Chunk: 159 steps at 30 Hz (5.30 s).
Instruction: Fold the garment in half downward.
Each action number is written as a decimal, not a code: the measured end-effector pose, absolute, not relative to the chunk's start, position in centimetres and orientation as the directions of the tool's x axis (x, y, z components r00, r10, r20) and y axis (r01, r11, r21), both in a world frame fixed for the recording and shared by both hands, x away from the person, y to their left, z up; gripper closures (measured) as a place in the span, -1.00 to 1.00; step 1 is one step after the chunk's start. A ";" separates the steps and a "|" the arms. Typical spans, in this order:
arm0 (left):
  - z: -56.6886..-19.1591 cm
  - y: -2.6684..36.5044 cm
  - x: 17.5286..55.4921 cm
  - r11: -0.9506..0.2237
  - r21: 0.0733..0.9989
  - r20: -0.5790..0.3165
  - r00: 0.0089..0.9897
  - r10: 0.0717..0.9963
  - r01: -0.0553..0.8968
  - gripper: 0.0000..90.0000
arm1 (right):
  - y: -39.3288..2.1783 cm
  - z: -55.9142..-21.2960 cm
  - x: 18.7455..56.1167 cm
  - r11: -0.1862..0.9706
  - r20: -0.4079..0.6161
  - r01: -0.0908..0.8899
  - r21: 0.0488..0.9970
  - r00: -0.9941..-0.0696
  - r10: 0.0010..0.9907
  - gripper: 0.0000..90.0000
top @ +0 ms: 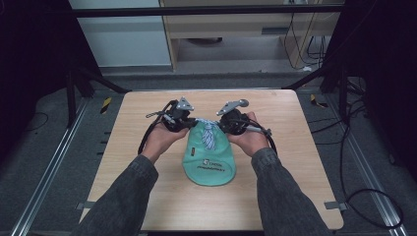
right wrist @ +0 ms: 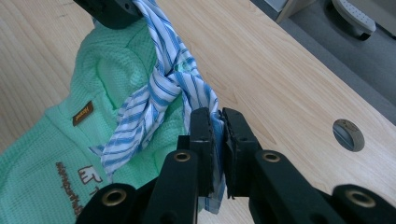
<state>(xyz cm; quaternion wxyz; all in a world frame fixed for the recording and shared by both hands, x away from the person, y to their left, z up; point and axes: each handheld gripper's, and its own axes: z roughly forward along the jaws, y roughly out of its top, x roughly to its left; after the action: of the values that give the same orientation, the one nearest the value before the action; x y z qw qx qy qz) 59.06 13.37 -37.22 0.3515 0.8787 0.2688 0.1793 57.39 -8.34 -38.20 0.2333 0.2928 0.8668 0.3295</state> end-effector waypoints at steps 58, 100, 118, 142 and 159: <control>-38.9 14.0 54.5 -0.637 0.730 0.212 0.806 0.553 0.246 0.88 | -7.9 -39.8 52.6 0.669 -0.310 0.233 0.706 -0.748 0.587 0.82; -42.0 13.7 50.3 -0.635 0.738 0.162 0.852 0.498 0.230 0.89 | -8.8 -41.8 49.7 0.686 -0.292 0.231 0.690 -0.779 0.555 0.77; -43.9 14.3 48.3 -0.638 0.735 0.137 0.871 0.472 0.230 0.88 | -9.2 -43.6 47.5 0.693 -0.264 0.230 0.683 -0.807 0.528 0.77; -46.6 14.6 46.3 -0.653 0.719 0.109 0.890 0.443 0.238 0.86 | -9.6 -45.4 45.4 0.689 -0.223 0.247 0.682 -0.826 0.518 0.68; -47.0 15.3 45.5 -0.617 0.745 0.127 0.854 0.505 0.254 0.34 | -9.8 -45.6 44.8 0.692 -0.211 0.251 0.676 -0.835 0.508 0.76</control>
<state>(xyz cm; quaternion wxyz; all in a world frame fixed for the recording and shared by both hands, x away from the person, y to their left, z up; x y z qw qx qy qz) 45.46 15.30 -47.02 0.3812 0.8840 0.2147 0.1646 44.81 -9.83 -45.64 0.1946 0.2109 0.8991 0.3305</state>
